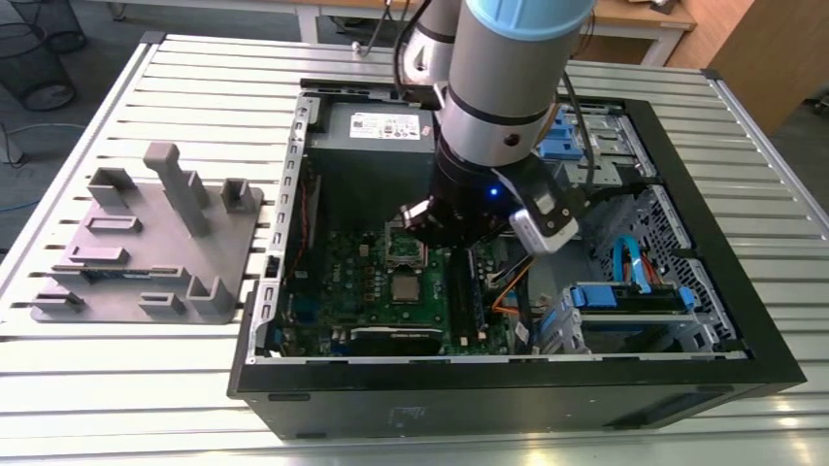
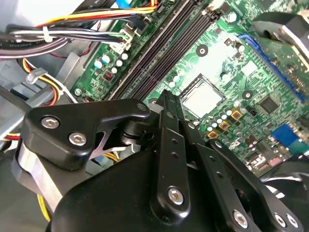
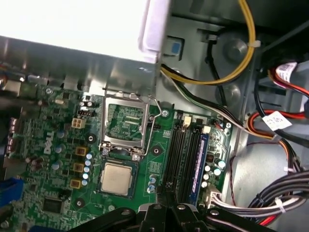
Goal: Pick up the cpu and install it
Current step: 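Close the cpu cover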
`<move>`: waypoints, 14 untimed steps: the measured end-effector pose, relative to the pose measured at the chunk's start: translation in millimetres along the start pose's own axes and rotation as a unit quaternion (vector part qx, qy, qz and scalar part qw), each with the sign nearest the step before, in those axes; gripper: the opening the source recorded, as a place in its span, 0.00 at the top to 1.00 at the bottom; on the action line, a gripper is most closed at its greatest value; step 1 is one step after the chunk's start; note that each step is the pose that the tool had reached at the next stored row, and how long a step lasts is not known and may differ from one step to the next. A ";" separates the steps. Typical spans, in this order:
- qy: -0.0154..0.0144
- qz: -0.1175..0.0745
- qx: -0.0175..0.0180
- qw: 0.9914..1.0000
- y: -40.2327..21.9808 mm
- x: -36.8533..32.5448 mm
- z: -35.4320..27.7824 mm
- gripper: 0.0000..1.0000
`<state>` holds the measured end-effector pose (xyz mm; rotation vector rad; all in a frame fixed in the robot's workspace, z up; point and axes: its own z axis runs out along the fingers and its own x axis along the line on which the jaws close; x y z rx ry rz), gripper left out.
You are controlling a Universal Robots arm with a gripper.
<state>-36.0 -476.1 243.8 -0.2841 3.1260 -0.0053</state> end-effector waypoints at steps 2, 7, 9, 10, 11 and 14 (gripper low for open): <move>0.000 -0.013 0.000 1.000 0.0 0.0 0.3 0.89; 0.000 -0.043 0.000 0.999 0.0 -0.2 1.1 0.89; 0.000 -0.057 0.000 0.998 0.0 -0.2 1.5 0.89; 0.000 -0.064 0.000 0.998 0.0 -0.2 1.7 0.89; 0.000 -0.071 0.000 0.997 0.0 -0.3 1.9 0.89; 0.000 -0.094 0.000 0.996 0.0 -0.3 2.4 0.89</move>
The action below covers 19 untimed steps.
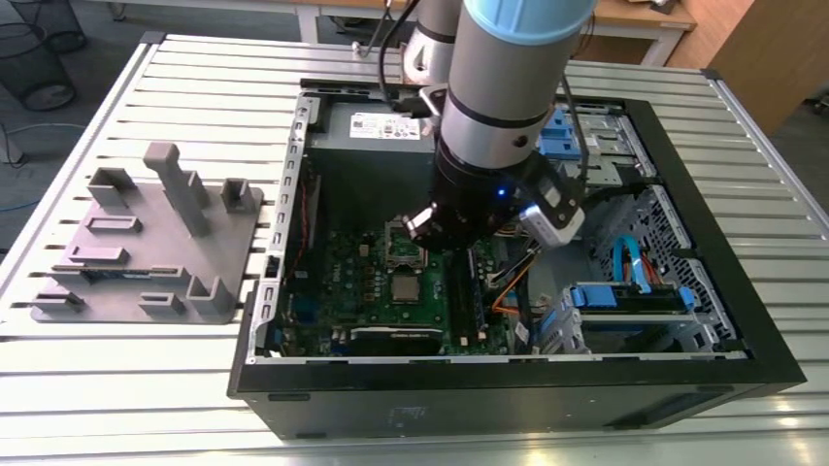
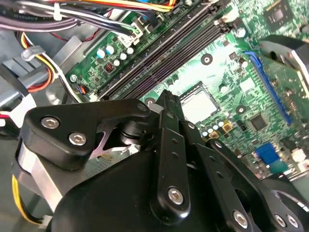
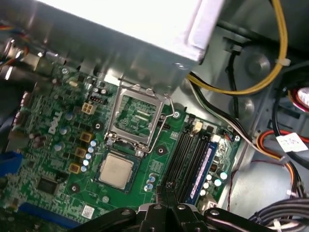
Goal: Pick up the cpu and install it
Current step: 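Close the cpu cover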
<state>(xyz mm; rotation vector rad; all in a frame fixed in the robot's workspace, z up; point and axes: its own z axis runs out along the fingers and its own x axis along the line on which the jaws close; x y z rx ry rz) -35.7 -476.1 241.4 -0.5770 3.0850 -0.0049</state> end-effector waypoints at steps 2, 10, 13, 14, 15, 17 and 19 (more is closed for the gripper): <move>0.000 -0.014 0.000 1.000 0.0 -0.1 0.4 0.89; -0.002 -0.044 0.000 0.999 1.5 -0.9 2.1 0.89; -0.005 -0.051 -0.001 0.999 2.1 -1.2 2.5 0.89; -0.005 -0.053 -0.003 0.999 2.5 -1.4 2.6 0.89; -0.006 -0.053 -0.004 0.999 3.7 -1.8 2.8 0.89; -0.006 -0.053 -0.004 0.999 6.5 -2.9 3.2 0.89; -0.006 -0.053 -0.004 0.999 9.8 -4.1 3.4 0.89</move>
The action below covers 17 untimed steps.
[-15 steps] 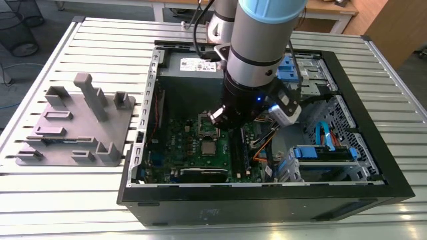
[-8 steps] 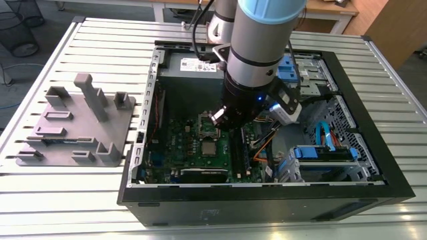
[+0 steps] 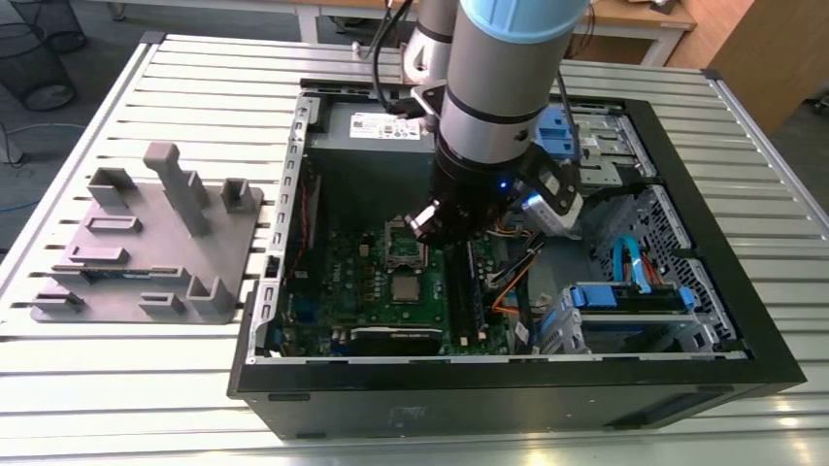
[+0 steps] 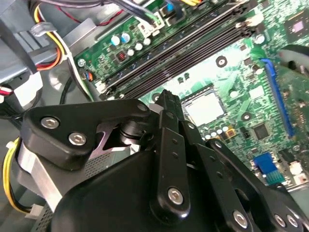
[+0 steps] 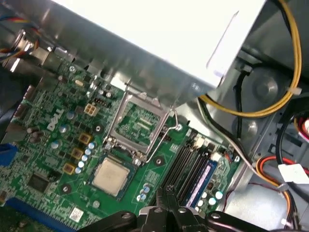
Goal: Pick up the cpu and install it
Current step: 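Close the cpu cover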
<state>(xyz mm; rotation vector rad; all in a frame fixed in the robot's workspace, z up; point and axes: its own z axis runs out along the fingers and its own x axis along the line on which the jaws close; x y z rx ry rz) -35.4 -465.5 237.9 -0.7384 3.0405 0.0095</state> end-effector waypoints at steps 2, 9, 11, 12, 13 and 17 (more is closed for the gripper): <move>0.000 0.000 0.000 1.000 3.4 -1.8 0.5 0.89; 0.000 0.000 0.000 1.000 14.8 -7.7 4.5 0.89; 0.000 0.000 0.000 1.000 15.9 -8.3 6.6 0.89; 0.000 0.000 0.000 1.000 16.5 -8.6 7.4 0.89; 0.000 0.000 0.000 1.000 17.4 -9.1 8.0 0.89; 0.000 0.000 -0.001 1.000 24.3 -12.6 10.0 0.89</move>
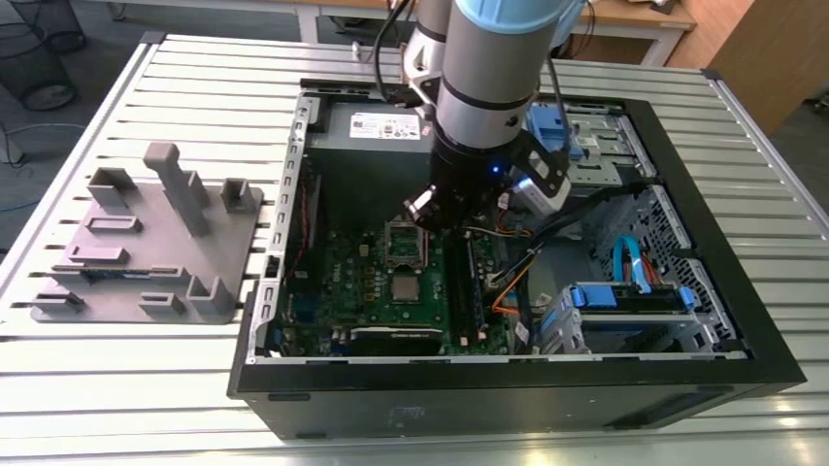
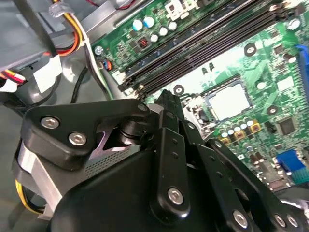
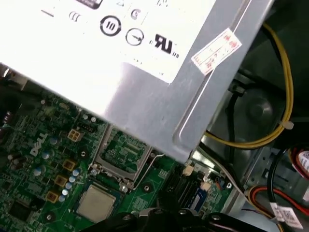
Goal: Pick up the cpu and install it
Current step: 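Close the cpu cover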
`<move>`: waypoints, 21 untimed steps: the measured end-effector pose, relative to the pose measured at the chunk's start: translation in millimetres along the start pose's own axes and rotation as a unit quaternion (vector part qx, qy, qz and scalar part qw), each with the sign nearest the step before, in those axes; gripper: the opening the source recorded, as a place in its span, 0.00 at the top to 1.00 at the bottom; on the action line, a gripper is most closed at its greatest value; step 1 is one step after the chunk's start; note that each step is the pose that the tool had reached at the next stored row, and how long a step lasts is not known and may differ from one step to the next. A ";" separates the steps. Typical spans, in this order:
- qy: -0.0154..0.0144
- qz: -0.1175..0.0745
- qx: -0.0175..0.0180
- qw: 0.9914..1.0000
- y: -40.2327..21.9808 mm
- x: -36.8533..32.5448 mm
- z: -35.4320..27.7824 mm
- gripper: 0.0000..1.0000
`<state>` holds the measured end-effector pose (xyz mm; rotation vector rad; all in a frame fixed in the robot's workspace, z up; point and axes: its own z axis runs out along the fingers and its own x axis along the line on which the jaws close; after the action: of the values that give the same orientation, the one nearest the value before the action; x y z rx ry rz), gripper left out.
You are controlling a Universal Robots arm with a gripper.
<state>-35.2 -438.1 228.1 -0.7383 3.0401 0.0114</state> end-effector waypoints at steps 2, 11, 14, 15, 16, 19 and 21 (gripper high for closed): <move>0.000 0.000 0.000 1.000 3.0 -1.6 1.5 0.89; 0.000 0.000 -0.001 1.000 13.0 -7.0 8.8 0.89; 0.000 0.000 -0.001 1.000 16.8 -8.9 11.1 0.89; 0.000 0.000 -0.001 1.000 17.6 -9.3 11.8 0.89; 0.000 0.000 -0.001 1.000 17.8 -9.4 12.1 0.89; 0.000 0.000 -0.001 1.000 17.8 -9.4 12.0 0.89; 0.000 0.000 -0.001 1.000 18.7 -9.8 12.3 0.89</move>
<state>-35.0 -416.8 216.1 -0.7380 3.0400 0.0133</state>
